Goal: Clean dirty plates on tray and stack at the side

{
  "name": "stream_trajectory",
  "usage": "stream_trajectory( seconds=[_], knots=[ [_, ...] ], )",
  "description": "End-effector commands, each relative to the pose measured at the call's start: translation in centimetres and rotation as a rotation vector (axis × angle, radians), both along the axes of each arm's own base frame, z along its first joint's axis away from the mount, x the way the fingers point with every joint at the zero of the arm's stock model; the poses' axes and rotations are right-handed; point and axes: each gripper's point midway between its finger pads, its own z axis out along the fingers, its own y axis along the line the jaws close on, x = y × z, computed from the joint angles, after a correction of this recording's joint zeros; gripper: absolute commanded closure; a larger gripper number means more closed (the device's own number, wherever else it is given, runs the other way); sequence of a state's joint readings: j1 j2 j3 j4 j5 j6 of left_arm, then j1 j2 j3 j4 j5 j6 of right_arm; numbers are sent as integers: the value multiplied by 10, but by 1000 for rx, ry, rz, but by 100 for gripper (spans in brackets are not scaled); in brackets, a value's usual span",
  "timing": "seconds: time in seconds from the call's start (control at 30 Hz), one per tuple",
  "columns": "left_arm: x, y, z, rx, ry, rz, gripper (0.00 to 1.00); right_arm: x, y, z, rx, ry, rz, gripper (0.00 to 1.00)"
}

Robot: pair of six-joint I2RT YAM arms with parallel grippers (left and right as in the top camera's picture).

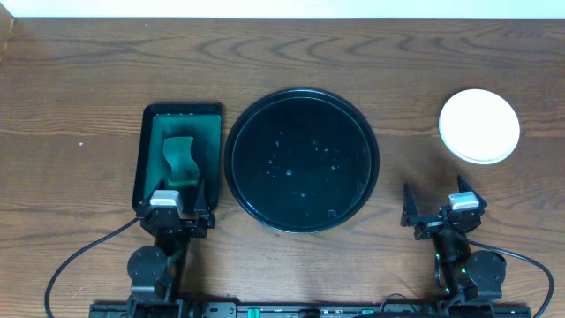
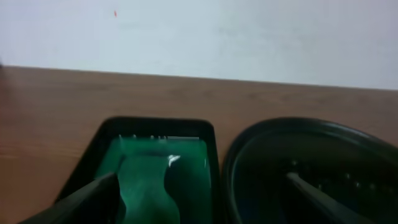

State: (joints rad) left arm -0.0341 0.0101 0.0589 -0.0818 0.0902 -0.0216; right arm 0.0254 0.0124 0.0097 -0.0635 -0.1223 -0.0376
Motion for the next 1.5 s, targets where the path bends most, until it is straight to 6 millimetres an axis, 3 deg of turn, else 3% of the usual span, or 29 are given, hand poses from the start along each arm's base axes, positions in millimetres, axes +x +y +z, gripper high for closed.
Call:
stream_trajectory(
  seconds=[0.0,0.3,1.47],
  knots=[
    [2,-1,-8,8,-4,-10,18,0,-2,-1,-12,-3,-10,1],
    [2,1,-21,11,29,1,18,0,-2,-1,-13,-3,-10,1],
    [2,2,-21,11,29,6,18,0,-2,-1,-12,-3,-10,1]
  ],
)
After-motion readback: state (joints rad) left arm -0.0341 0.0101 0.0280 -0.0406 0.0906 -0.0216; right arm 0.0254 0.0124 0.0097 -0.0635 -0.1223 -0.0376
